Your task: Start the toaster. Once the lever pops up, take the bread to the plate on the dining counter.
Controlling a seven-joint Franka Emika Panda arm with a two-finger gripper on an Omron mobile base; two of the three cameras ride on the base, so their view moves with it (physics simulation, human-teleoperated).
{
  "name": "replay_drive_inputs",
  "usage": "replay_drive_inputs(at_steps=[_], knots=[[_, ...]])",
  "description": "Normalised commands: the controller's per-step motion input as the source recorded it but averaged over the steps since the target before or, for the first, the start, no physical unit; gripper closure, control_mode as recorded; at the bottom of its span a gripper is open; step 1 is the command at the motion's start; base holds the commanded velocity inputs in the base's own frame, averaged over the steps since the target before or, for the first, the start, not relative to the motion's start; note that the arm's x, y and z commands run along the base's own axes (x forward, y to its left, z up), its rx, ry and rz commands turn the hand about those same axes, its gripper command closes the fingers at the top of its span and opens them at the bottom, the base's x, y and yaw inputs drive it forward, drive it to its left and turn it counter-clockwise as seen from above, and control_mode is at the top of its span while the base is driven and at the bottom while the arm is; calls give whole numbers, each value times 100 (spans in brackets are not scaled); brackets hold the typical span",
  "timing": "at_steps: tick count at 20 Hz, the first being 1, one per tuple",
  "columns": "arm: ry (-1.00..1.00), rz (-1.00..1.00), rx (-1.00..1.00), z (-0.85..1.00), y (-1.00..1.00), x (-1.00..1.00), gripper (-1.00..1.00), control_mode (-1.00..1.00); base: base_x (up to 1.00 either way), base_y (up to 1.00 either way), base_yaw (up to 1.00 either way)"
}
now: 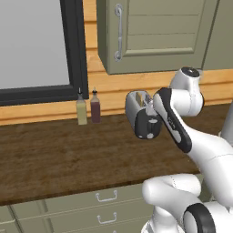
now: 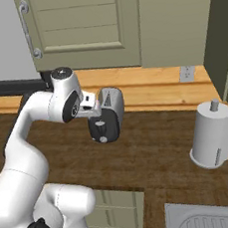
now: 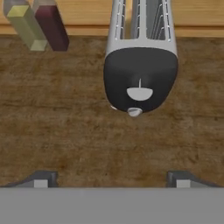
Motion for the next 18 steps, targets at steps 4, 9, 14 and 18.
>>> replay_drive_inputs(at_steps=[4, 9, 14, 18], knots=[[-8, 0, 0, -35, 0, 15, -100, -100, 0, 0, 0], [0, 0, 0, -16, 0, 25, -100, -100, 0, 0, 0], [1, 0, 0, -3, 0, 36, -100, -100, 0, 0, 0], [0, 0, 0, -2, 0, 36, -100, -100, 0, 0, 0]])
